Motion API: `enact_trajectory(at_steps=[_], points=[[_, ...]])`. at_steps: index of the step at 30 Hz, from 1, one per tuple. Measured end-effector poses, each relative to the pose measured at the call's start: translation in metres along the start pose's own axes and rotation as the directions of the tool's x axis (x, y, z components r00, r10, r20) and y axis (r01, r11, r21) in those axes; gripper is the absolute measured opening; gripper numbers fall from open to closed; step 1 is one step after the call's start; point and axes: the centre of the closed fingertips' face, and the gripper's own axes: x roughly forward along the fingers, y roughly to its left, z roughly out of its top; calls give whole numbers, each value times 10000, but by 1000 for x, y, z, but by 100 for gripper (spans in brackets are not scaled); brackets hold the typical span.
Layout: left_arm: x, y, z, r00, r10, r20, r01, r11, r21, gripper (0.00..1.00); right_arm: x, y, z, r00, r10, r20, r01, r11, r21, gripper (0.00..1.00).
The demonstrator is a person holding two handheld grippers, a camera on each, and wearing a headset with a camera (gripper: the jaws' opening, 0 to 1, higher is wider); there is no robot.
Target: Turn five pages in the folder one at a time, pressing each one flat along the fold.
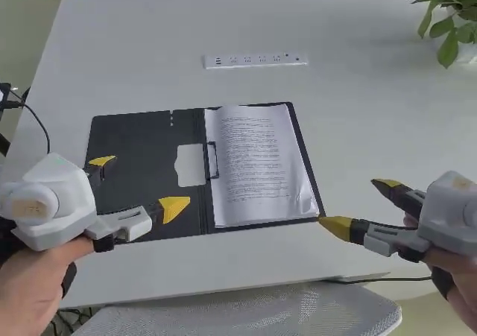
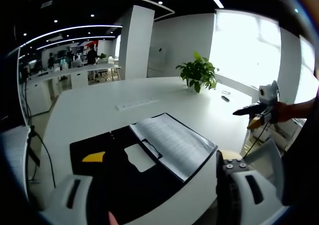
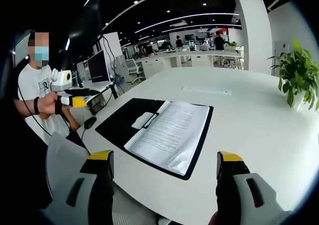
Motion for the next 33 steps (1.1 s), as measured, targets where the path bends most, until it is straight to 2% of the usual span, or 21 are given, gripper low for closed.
enact_trajectory(at_steps=[10,13,18,23,33], points=[[36,-20,11,9976,-677,-134,681,9972,303,87,0,0,1,10000,-46,27,46,10000,75,83],[48,-30,13,9955,-941,-109,943,9954,191,87,-1,-2,-1,10000,-68,31,68,9999,134,83],[67,-46,13,9914,-1279,-278,1290,9908,402,86,-2,-7,-2,9998,-152,94,150,9995,280,83],[89,-64,16,9844,-1743,-257,1752,9839,358,85,-3,-9,-4,9997,-225,42,223,9992,335,83],[134,-101,7,9609,-2648,-807,2705,9600,716,82,-3,-11,-1,9995,-294,103,290,9987,420,82]])
